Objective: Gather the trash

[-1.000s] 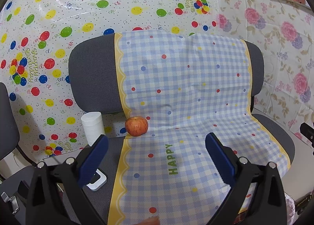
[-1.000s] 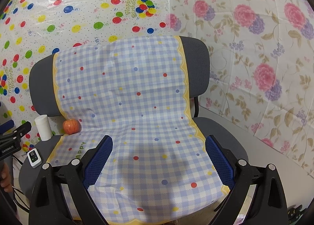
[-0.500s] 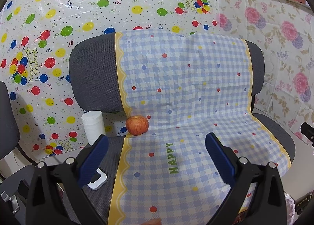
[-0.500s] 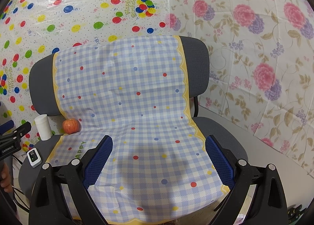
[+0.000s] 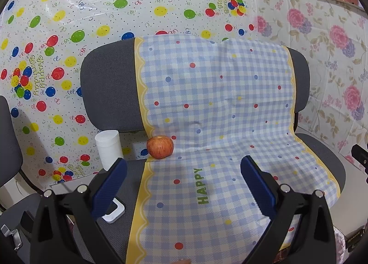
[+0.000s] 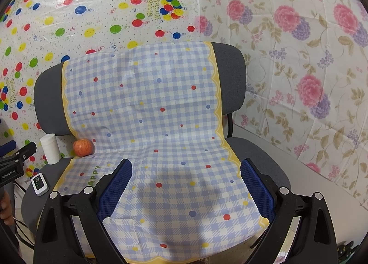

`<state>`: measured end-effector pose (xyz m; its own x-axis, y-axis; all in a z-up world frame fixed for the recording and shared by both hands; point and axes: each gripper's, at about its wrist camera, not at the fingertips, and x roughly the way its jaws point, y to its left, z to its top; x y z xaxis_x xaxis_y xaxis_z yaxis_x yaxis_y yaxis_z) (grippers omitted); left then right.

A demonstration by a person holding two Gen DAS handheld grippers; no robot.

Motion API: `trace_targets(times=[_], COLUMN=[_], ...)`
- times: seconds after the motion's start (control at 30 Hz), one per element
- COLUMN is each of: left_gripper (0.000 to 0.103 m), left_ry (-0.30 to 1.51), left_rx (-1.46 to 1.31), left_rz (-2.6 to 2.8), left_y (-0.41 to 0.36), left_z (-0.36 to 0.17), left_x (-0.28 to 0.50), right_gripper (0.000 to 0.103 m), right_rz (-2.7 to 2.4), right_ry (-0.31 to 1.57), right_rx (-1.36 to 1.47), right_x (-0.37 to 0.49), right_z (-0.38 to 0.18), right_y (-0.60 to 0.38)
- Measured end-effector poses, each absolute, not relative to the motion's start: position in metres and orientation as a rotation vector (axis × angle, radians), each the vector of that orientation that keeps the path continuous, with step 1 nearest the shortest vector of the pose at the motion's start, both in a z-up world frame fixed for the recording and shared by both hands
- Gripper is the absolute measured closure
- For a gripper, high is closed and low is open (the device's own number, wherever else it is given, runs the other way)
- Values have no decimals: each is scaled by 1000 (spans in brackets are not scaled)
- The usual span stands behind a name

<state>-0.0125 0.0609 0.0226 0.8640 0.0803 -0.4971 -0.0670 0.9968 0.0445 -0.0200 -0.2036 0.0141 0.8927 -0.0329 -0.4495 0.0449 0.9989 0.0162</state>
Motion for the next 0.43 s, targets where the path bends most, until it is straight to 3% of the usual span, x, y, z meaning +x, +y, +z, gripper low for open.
trace_targets(times=[0.2, 0.43], left_gripper=[7, 7], left_ry=[534, 735], left_rx=[79, 127], left_rz=[64, 55], left_y=[54, 59], left_z=[13, -52], left_x=[-5, 34], right_gripper=[9, 9], right_rz=[-38, -75], right_ry=[489, 603], right_rx=[35, 30], right_x=[-14, 34], right_z=[0, -50], right_y=[-210, -239])
